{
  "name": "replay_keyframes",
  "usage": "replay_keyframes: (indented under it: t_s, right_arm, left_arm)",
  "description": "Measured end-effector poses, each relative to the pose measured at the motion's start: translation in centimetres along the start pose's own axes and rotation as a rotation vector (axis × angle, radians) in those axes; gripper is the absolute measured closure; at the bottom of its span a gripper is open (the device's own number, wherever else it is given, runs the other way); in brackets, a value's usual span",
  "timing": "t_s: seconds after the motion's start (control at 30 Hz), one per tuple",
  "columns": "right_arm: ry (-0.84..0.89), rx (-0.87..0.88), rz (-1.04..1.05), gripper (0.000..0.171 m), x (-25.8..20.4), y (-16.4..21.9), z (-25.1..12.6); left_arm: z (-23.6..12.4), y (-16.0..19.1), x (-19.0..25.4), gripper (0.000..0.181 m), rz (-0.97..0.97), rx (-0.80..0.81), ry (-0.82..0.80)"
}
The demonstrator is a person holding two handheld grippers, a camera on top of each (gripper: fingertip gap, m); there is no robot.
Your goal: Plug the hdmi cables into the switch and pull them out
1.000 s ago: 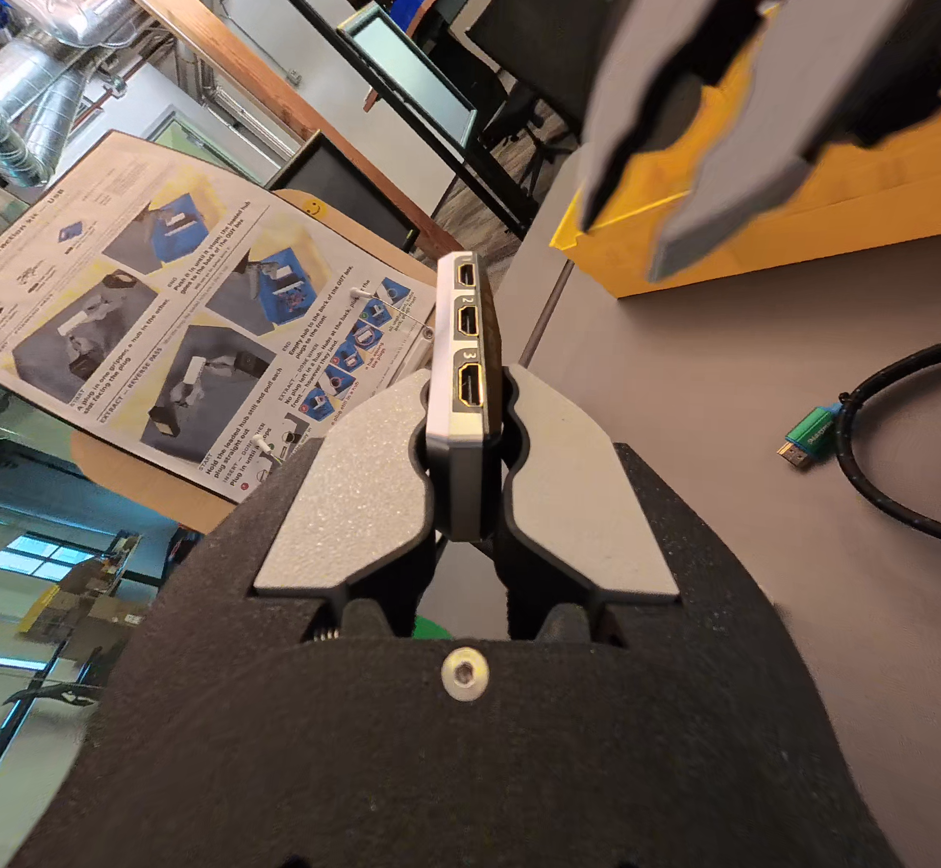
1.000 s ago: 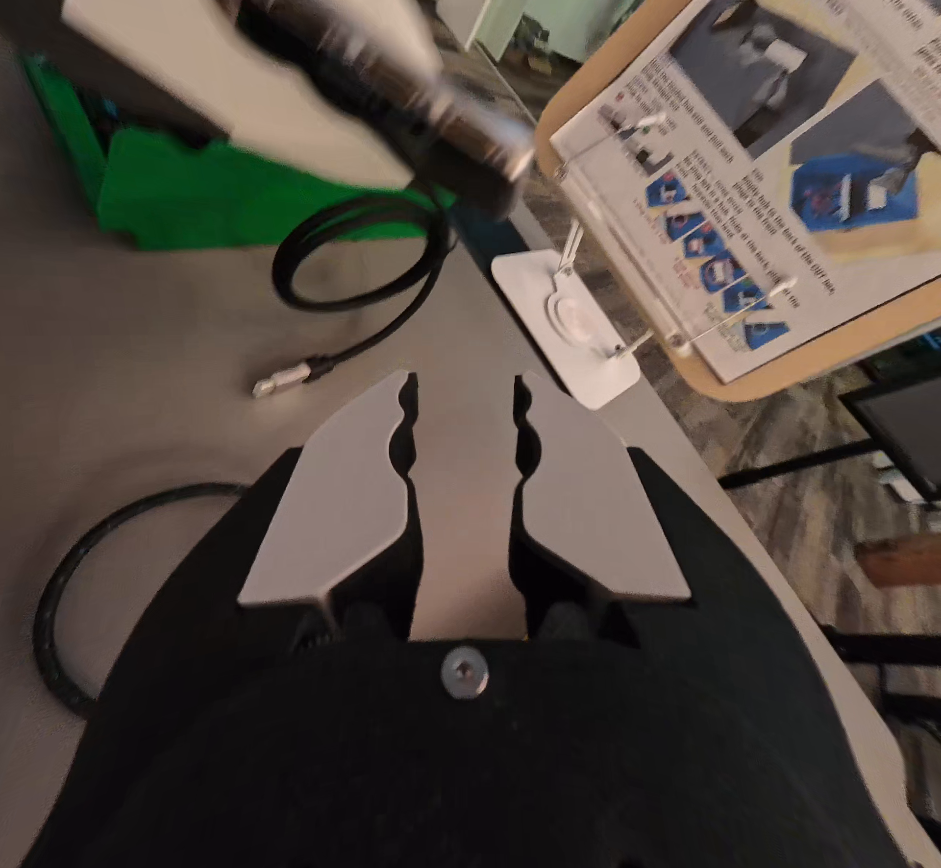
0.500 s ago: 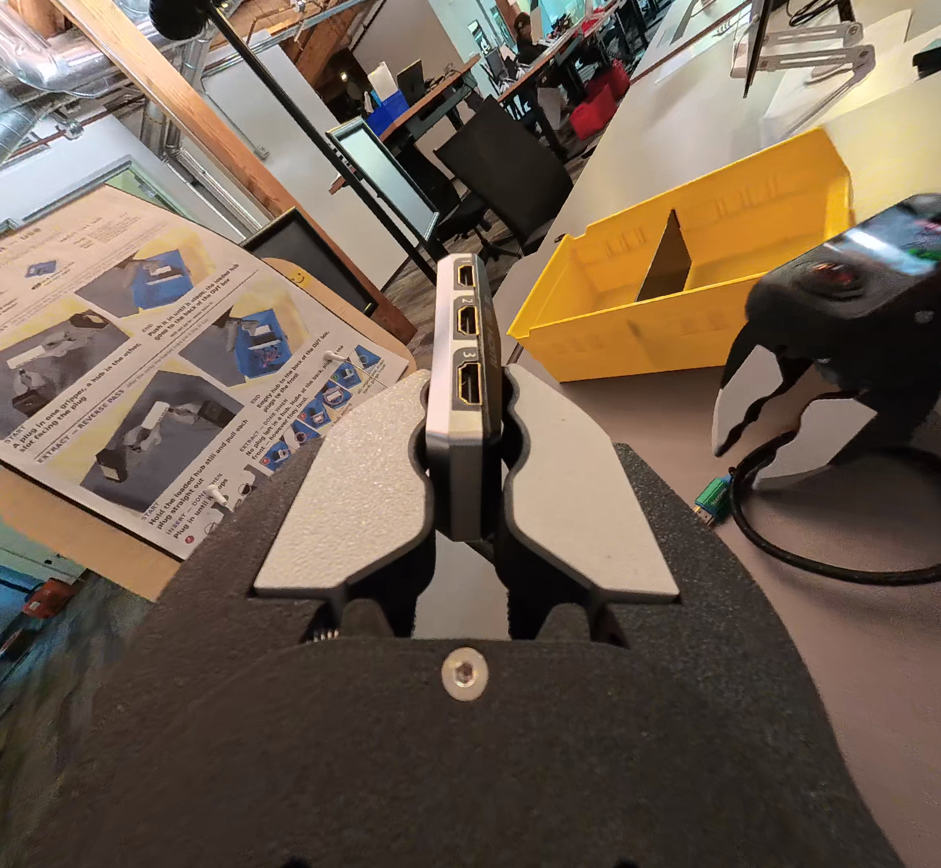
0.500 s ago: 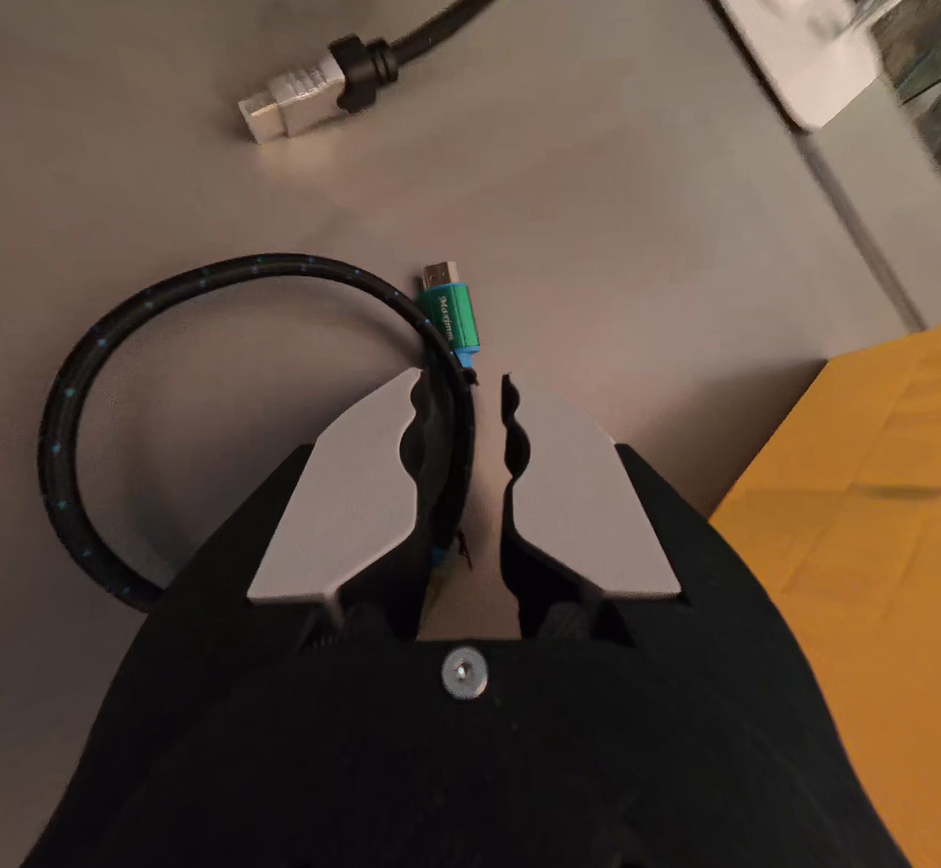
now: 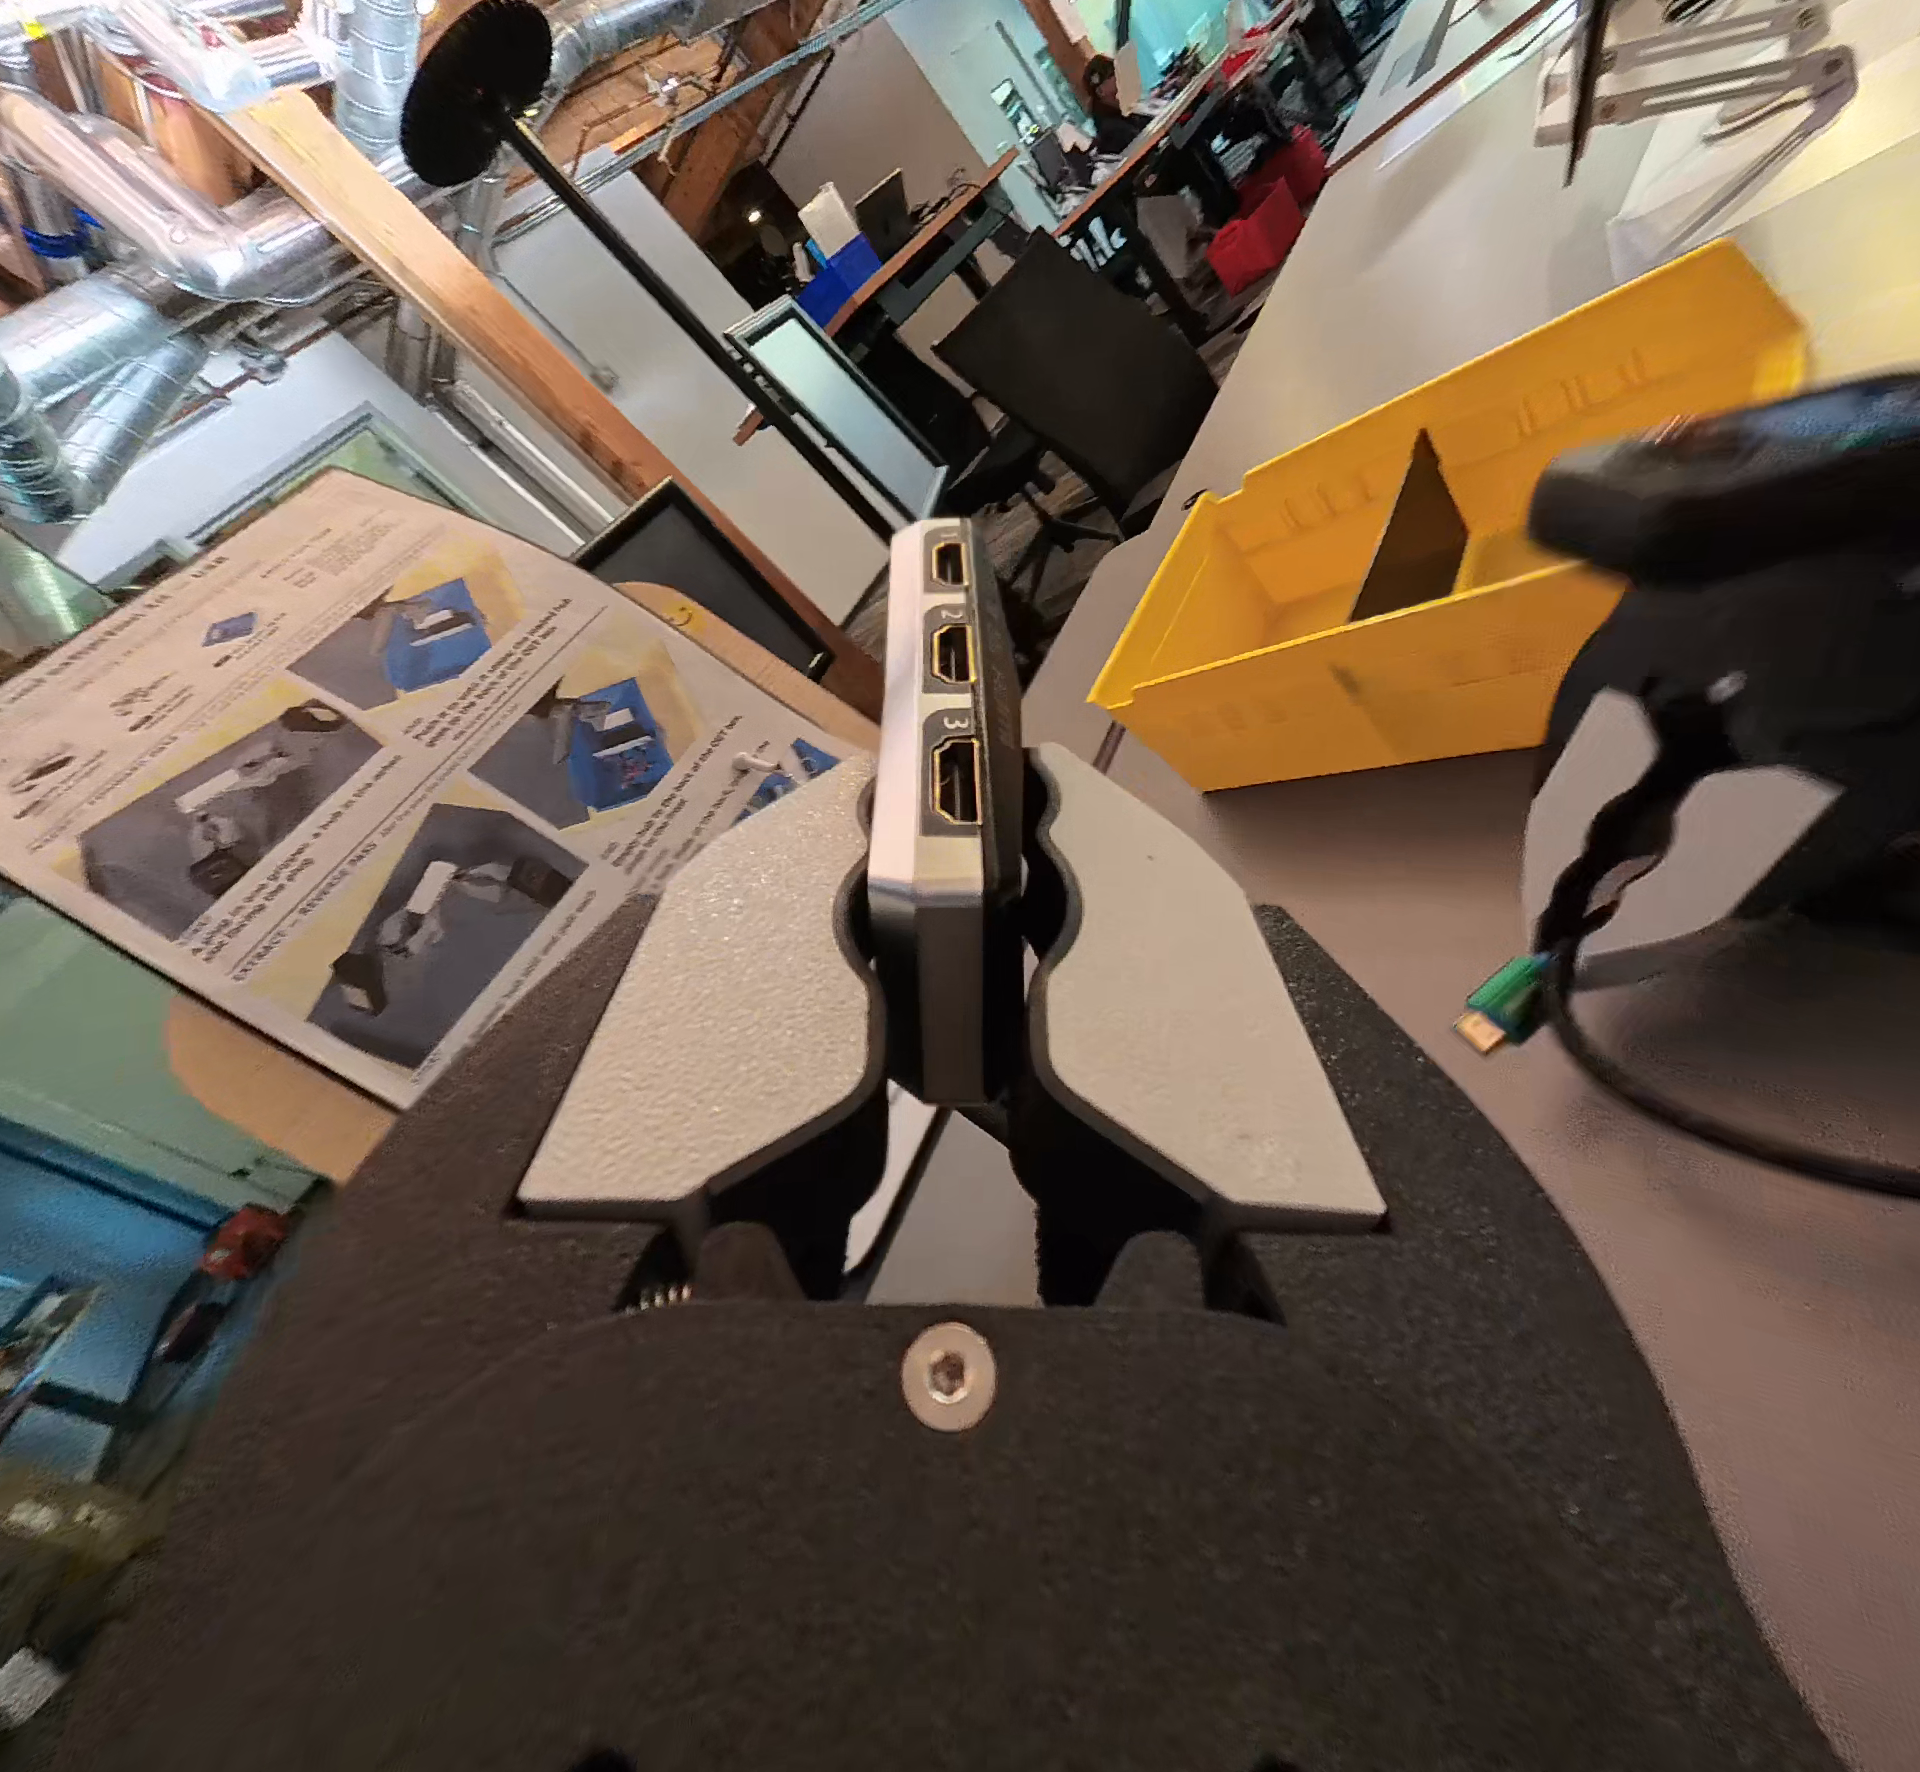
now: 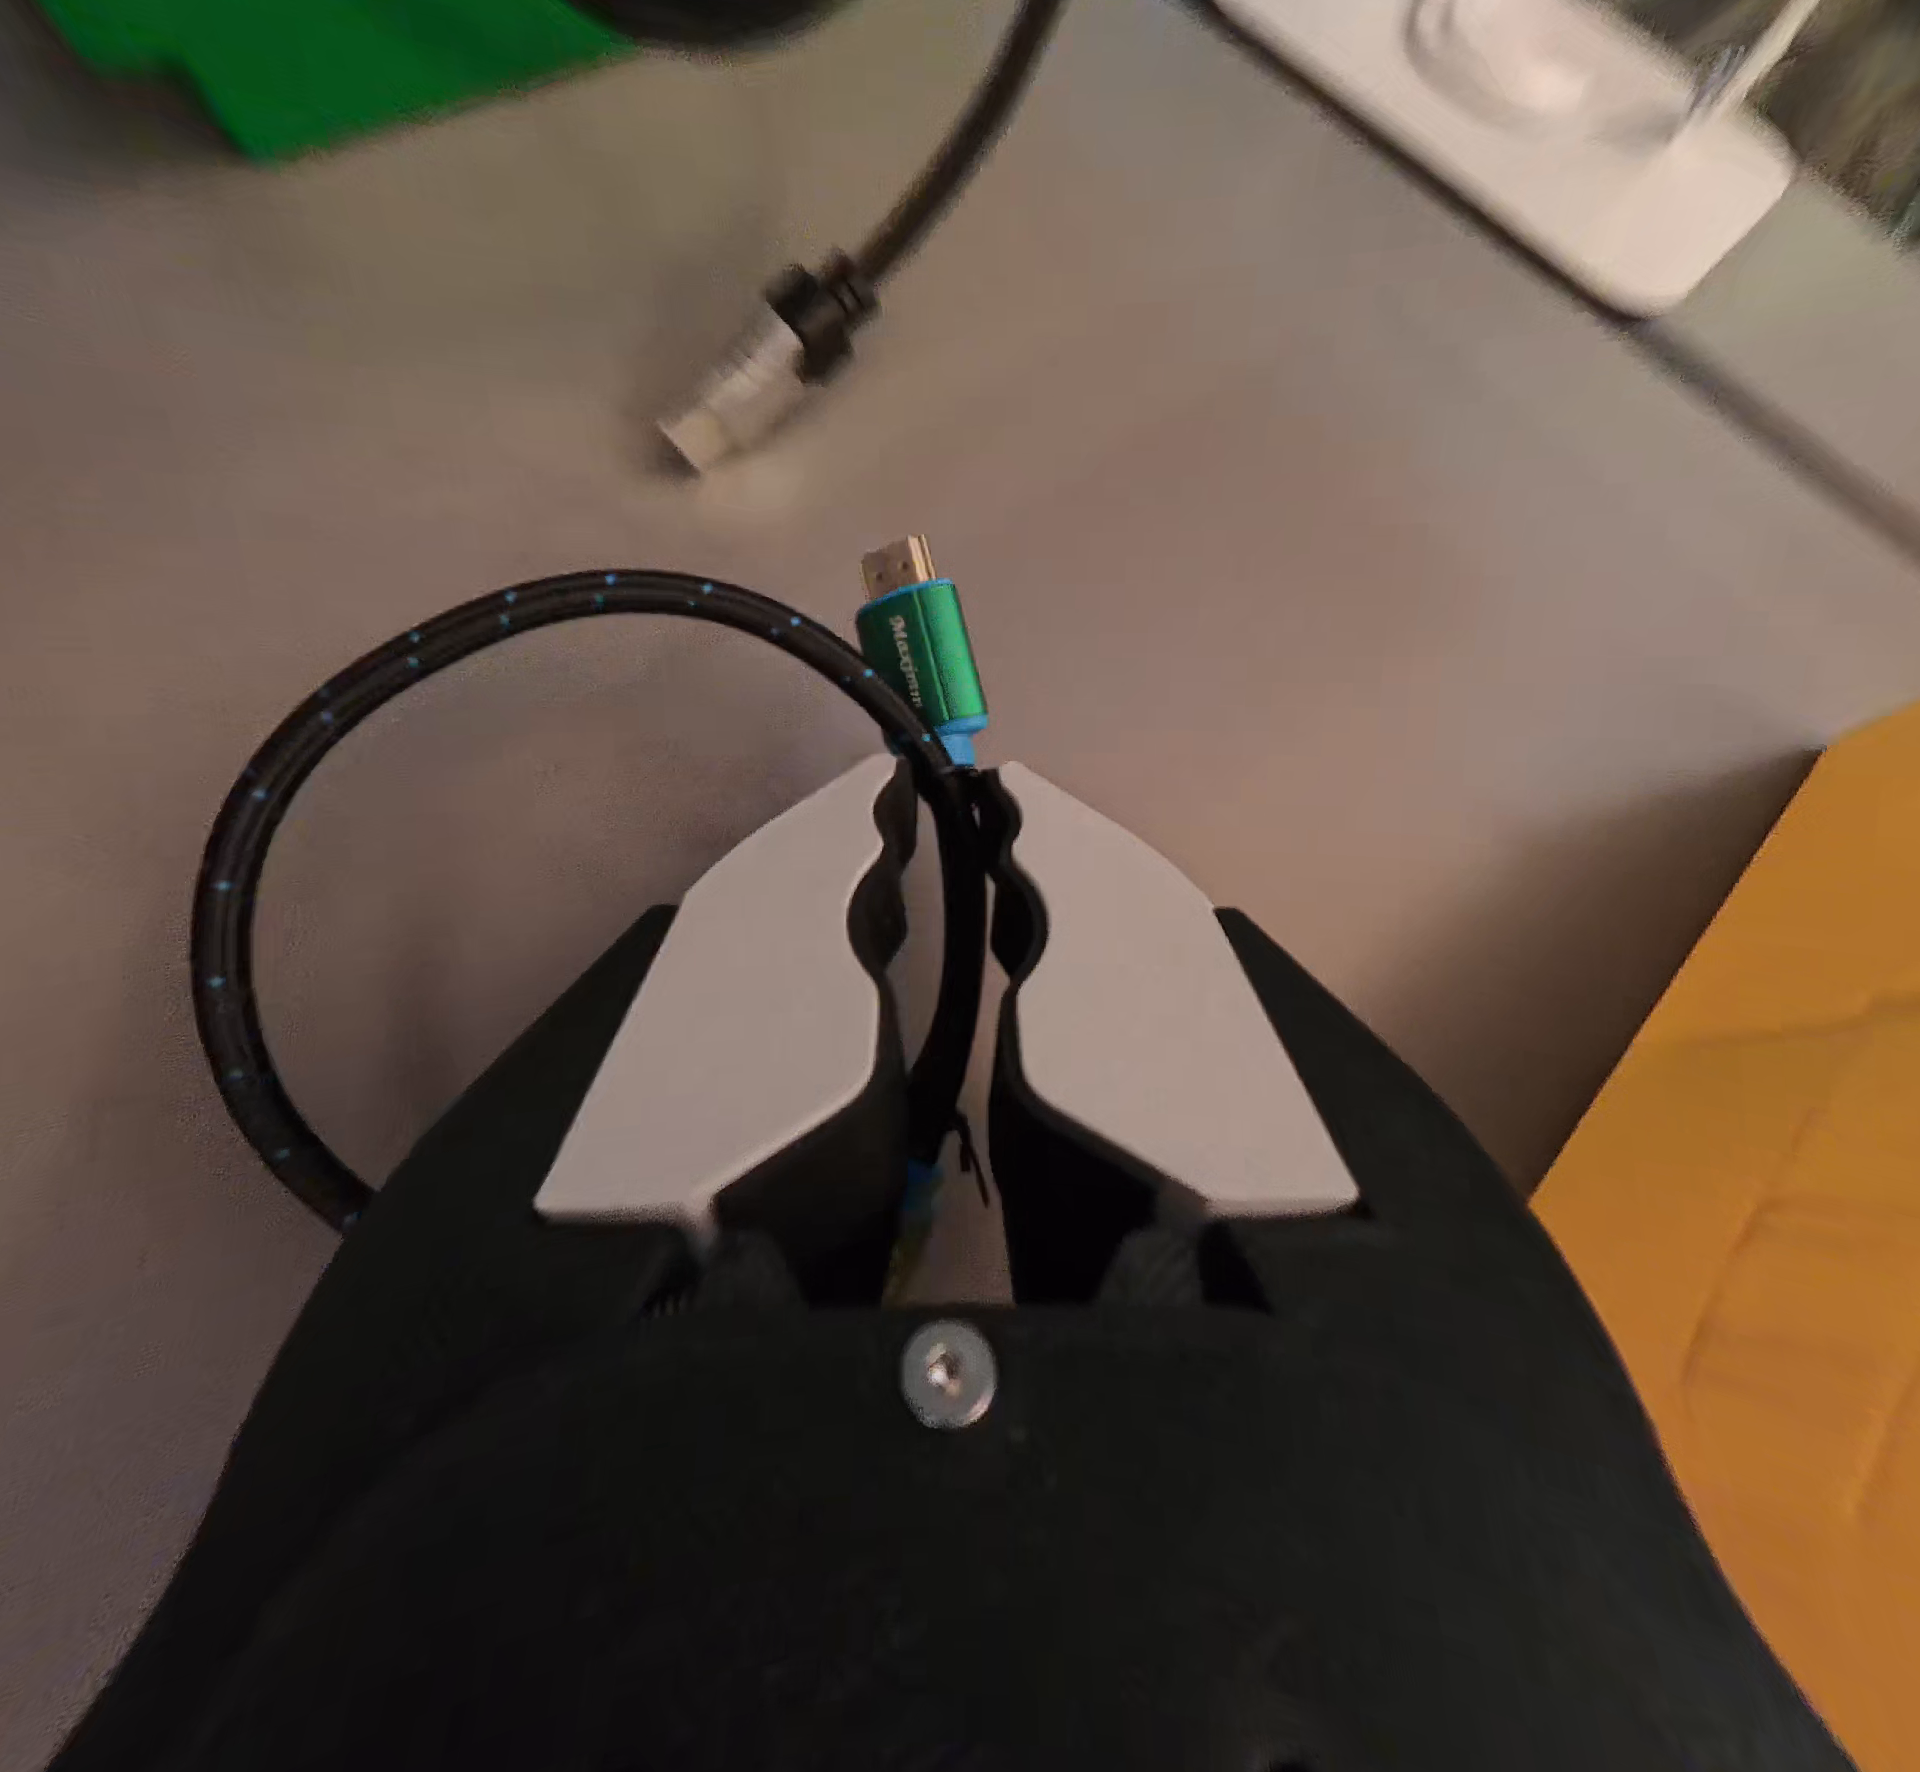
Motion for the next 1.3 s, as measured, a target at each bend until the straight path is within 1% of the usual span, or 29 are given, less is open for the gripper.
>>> replay_keyframes:
  t_s: [0.07,0.13,0.2,0.3,0.4,0.57,0.67,0.8,0.9,1.03,1.17,1.3]
  right_arm:
    - [-0.082,0.161,0.010,0.161,-1.0,-2.5,-2.3]
    - [-0.202,0.316,0.016,0.161,-1.8,-5.0,-4.9]
    - [-0.273,0.418,0.007,0.161,-2.3,-7.1,-7.2]
    - [-0.303,0.460,-0.038,0.161,-2.3,-9.2,-9.2]
    - [-0.355,0.479,-0.019,0.161,-2.0,-10.9,-10.3]
    - [-0.329,0.404,0.036,0.161,-0.5,-13.7,-10.9]
    - [-0.321,0.307,0.047,0.161,0.6,-15.4,-11.0]
    - [-0.319,0.150,0.087,0.161,2.4,-17.1,-11.1]
    - [-0.311,0.050,0.115,0.161,3.4,-16.6,-10.8]
    - [-0.345,-0.055,0.170,0.161,4.1,-14.9,-9.0]
    - [-0.340,-0.102,0.151,0.161,5.2,-14.0,-7.7]
    - [-0.345,-0.163,0.151,0.161,5.8,-13.2,-6.5]
  left_arm:
    - [-0.1,0.4,-0.3,0.159,0.038,-0.009,-0.045]
    - [-0.1,0.5,-0.4,0.159,0.082,-0.013,-0.083]
    - [0.0,0.5,-0.3,0.159,0.116,-0.007,-0.101]
    - [0.3,0.5,0.1,0.159,0.131,0.005,-0.099]
    - [0.6,0.8,0.3,0.158,0.130,0.009,-0.103]
    - [1.3,1.4,0.7,0.159,0.127,0.000,-0.125]
    - [2.1,1.6,1.6,0.159,0.150,-0.028,-0.126]
    - [3.4,2.6,2.6,0.159,0.184,-0.108,-0.144]
    - [4.4,3.8,3.1,0.159,0.188,-0.201,-0.195]
    - [5.4,4.9,4.3,0.159,0.281,-0.316,-0.217]
    - [6.2,5.1,5.7,0.159,0.394,-0.362,-0.209]
    - [6.6,5.3,6.5,0.159,0.449,-0.391,-0.210]
Point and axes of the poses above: each gripper's, where its closed fingertips meet, z out along the fingers, y out of its underside, x = y × z across the jaws, the point moved 5 cm from there along -z, back along the fingers, and after that the axes turned 6 degrees about z, right-handed, at the moved point
